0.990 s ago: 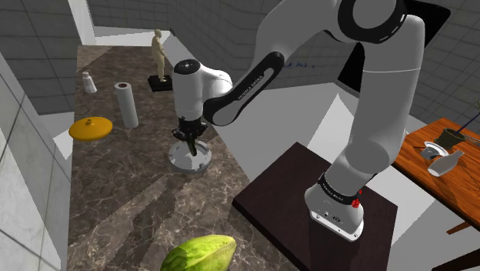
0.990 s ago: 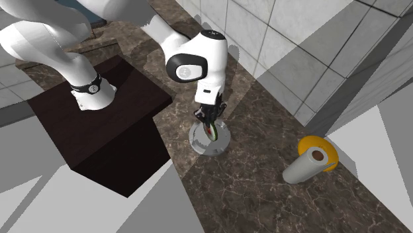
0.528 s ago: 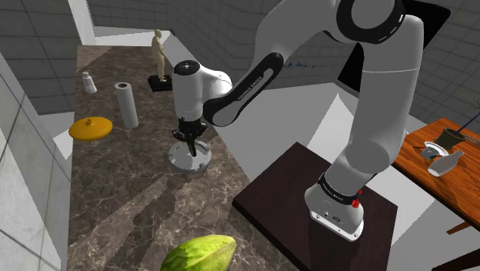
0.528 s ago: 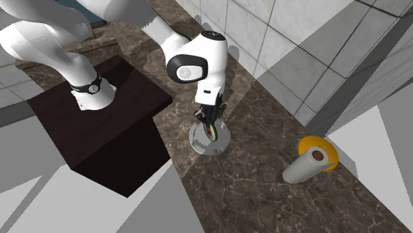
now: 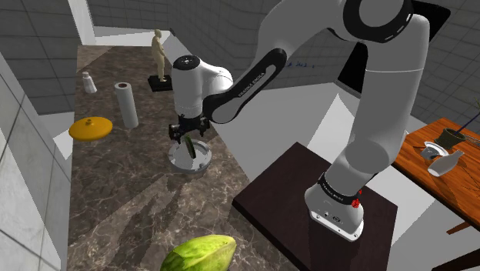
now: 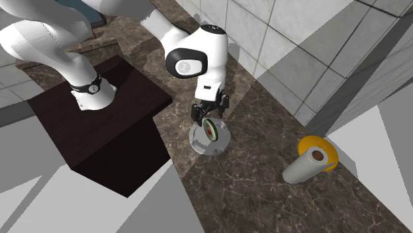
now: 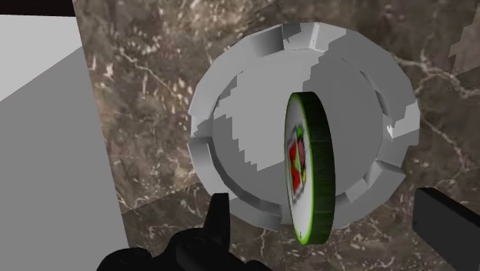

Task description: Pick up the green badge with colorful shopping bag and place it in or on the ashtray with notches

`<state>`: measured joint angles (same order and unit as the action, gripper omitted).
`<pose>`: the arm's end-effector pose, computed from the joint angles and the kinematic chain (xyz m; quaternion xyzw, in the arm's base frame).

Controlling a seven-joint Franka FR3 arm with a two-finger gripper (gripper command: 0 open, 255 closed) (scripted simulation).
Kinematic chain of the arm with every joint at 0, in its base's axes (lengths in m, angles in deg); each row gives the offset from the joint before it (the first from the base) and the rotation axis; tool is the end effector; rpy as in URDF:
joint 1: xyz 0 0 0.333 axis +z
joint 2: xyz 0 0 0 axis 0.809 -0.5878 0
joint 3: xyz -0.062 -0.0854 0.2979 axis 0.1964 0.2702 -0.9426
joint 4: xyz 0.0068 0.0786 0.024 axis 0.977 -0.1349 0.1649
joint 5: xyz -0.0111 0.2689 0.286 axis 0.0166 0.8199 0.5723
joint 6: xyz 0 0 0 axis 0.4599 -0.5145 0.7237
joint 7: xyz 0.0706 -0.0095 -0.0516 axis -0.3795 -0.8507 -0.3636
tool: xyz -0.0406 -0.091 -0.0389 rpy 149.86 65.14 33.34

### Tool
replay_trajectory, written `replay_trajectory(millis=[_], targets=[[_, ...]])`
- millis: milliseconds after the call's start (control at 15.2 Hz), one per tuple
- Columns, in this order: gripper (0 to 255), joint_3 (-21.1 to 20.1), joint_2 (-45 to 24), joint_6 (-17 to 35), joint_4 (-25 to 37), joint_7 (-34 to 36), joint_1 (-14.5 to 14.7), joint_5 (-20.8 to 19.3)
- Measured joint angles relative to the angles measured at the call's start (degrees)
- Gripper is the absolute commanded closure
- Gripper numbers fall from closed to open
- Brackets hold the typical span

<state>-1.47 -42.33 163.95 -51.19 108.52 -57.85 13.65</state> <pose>0.5044 0.2570 0.2376 0.9843 -0.1451 0.0751 0.0674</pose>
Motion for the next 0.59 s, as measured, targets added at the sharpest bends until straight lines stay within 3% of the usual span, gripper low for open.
replay_trajectory(millis=[198,594], targets=[[0,-2.1,3.3,-2.5,0.0,-2.2,-1.0,3.5],[0,-2.6,4.2,-3.0,-0.3,-2.8,-1.3,4.4]])
